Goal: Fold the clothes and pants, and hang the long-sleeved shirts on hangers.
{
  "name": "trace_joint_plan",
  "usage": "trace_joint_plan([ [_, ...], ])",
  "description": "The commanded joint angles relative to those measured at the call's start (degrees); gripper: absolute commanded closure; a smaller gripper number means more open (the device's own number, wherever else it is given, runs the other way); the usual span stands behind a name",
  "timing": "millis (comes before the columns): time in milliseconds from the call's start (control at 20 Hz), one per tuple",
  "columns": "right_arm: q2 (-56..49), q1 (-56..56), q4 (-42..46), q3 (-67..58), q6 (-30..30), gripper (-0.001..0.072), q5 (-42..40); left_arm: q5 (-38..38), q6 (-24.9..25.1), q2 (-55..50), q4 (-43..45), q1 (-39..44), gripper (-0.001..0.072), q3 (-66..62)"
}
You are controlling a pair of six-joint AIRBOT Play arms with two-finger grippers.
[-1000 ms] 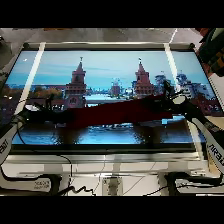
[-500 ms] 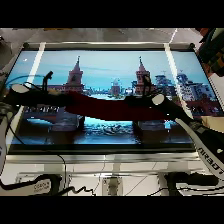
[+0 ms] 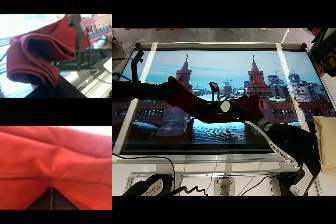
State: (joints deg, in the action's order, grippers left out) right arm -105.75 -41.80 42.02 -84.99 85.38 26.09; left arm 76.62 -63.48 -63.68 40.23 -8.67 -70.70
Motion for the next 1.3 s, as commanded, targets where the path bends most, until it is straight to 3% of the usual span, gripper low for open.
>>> trace_joint_plan([
  [0, -2.36, -0.9, 2.97, -5.99, 1.53, 0.0699, 2.12, -0.55, -0.7, 0.22, -0.59, 0.39, 0.0698, -0.13],
  [150, -0.57, 4.87, 11.69, -6.56, 1.55, 0.0699, 8.2, -6.19, -0.68, -2.14, -5.35, 4.02, 0.0698, -0.09],
  [350, 3.93, 18.84, 20.09, -6.56, 1.57, 0.07, 19.74, -19.47, -0.7, -9.09, -9.03, 18.14, 0.0698, -0.11],
  [550, 8.44, 32.63, 21.51, -6.56, 1.55, 0.07, 29.0, -34.47, -2.23, -19.85, -9.7, 35.65, 0.0698, -0.52],
  [750, 10.6, 41.72, 23.61, -6.54, 1.53, 0.07, 34.07, -47.67, -2.16, -31.08, -18.51, 45.7, 0.0693, -6.01],
  [800, 10.62, 43.25, 24.55, -6.54, 1.53, 0.07, 34.88, -48.83, -2.14, -33.05, -19.52, 46.93, 0.0582, -7.74],
  [850, 10.6, 44.72, 26.29, -6.54, 1.53, 0.0699, 35.43, -48.83, -2.16, -34.53, -20.26, 47.54, 0.0254, -9.29],
  [900, 10.6, 45.94, 28.94, -6.49, 1.53, 0.0699, 35.63, -48.83, -2.14, -35.12, -20.61, 47.76, -0.0004, -10.03],
  [1100, 9.05, 50.9, 34.47, -6.1, 0.72, 0.0701, 38.93, -46.23, -2.1, -34.4, -20.55, 45.29, -0.0005, -10.12],
  [1150, 8.17, 52.17, 32.94, -5.66, -1.53, 0.0701, 40.87, -44.02, -1.81, -33.97, -20.52, 44.09, -0.0005, -10.12],
  [1250, 5.86, 54.58, 22.45, -3.78, -14.05, 0.0702, 46.69, -38.03, 2.27, -32.76, -20.48, 41.33, -0.0005, -10.12],
])
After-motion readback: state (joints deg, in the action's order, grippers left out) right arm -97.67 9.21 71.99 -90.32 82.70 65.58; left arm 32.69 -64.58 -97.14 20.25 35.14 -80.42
